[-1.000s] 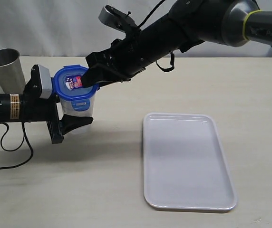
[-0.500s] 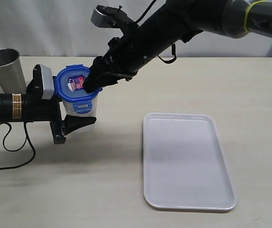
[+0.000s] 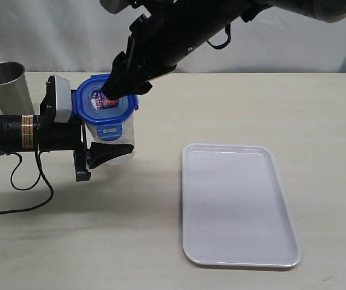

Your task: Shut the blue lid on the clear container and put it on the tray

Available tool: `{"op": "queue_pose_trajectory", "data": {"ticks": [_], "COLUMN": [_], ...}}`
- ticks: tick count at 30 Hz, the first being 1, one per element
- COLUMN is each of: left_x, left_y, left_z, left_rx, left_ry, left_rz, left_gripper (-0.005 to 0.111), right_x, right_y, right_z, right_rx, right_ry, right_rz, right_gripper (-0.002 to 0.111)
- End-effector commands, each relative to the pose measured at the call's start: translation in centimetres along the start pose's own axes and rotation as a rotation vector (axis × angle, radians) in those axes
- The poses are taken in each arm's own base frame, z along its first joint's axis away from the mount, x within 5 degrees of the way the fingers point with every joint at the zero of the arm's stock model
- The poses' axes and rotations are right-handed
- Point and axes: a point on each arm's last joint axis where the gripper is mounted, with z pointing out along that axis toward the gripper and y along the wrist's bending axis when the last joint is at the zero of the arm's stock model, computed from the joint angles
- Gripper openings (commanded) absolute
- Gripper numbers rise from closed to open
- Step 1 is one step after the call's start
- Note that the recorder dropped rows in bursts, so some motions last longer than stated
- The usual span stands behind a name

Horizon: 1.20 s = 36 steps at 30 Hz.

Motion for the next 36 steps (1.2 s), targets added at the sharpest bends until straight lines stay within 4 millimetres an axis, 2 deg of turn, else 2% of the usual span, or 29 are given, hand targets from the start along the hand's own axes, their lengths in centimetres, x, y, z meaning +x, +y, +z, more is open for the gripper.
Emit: {"op": "queue_pose_trajectory", "data": {"ticks": [1, 4, 6, 11, 21, 24, 29, 36], "left_x": [-1.0, -1.0, -1.0, -1.0, -1.0, -1.0, -1.0, -1.0], "left_y": [0.3, 0.3, 0.3, 0.3, 0.2, 0.2, 0.2, 0.2], "left_z": [0.2, 0.2, 0.2, 0.2, 0.2, 0.2, 0.2, 0.2], "left_rx": [-0.008, -0.008, -0.008, -0.008, -0.004, -0.004, -0.004, -0.004], "left_ry": [-0.049, -0.049, -0.049, -0.049, -0.048, -0.048, -0.048, -0.048], "left_rz": [0.005, 0.001, 0.001, 0.001, -0.017, -0.017, -0.021, -0.021], "left_gripper": [0.0, 0.0, 0.0, 0.0, 0.0, 0.0, 0.0, 0.0], "right_x": [-1.0, -1.0, -1.0, -1.3, -2.2, -2.0, -0.4, 0.6], "right_y": [-0.3, 0.1, 1.2, 4.2, 8.9, 9.4, 9.6, 9.3], "right_z": [-1.8, -2.2, -2.1, -0.7, 1.3, 1.8, 2.9, 4.2], "right_rx": [0.114, 0.113, 0.063, 0.047, 0.163, 0.206, 0.244, 0.279], "right_ry": [-0.044, -0.026, 0.008, 0.133, 0.285, 0.333, 0.428, 0.399], "right_rz": [-0.082, -0.13, -0.204, -0.375, -0.554, -0.593, -0.626, -0.644], "right_gripper": [0.06, 0.06, 0.059, 0.045, 0.045, 0.045, 0.045, 0.045]}}
